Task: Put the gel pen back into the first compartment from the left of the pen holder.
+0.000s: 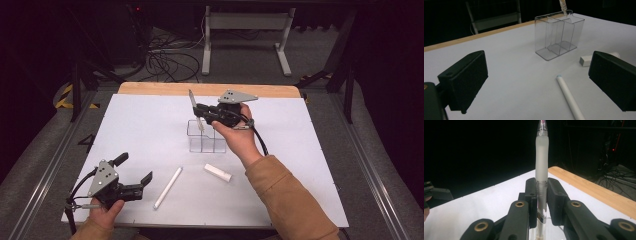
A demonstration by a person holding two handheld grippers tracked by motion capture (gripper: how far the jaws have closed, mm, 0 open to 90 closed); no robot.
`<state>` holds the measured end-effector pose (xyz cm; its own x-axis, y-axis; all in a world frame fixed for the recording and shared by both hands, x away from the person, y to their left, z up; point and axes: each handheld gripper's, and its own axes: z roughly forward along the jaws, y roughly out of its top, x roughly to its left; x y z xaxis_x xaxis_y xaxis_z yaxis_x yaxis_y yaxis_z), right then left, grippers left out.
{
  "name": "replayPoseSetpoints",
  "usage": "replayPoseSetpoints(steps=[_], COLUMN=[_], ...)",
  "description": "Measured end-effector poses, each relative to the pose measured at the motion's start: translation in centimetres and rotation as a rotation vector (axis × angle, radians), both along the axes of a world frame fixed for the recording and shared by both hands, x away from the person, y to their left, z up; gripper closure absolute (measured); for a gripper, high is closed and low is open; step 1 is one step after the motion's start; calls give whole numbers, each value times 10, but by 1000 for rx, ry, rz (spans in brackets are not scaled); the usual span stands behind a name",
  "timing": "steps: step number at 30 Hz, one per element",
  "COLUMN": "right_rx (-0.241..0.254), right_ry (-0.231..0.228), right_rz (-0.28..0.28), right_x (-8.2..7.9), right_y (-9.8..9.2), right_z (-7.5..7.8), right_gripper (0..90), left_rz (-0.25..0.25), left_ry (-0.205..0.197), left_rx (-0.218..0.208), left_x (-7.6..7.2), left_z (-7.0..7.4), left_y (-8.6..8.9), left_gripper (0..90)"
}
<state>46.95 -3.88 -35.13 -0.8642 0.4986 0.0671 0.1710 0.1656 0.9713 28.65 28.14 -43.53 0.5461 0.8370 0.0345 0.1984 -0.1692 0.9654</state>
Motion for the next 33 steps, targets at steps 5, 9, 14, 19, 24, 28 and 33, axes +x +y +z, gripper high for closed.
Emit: replayPoseSetpoints(steps=[5, 9, 14, 19, 24, 28, 33], right_rx=[7, 4, -2, -13, -25, -33, -49], right_ry=[-7, -11, -20, -14, -11, 4, 6], right_rz=[-2, -3, -11, -15, -16, -14, -11], right_x=[1, 2, 3, 4, 5, 6, 5], right_y=[5, 9, 10, 13, 16, 18, 20], right_z=[-2, -3, -5, -8, -14, -20, -26], right_gripper=[794, 794, 794, 794, 793, 793, 793], left_rz=[8, 2, -15, -35, -27, 0, 5], left_ry=[18, 8, 12, -6, -4, -7, 2], left_rx=[-6, -15, -9, 12, 25, 43, 52], left_x=[1, 0, -1, -3, -3, -4, -2], left_z=[0, 2, 2, 3, 2, 1, 0], left_y=[-2, -1, -1, -1, -1, 1, 2], left_gripper=[19, 9, 10, 14, 25, 71, 85])
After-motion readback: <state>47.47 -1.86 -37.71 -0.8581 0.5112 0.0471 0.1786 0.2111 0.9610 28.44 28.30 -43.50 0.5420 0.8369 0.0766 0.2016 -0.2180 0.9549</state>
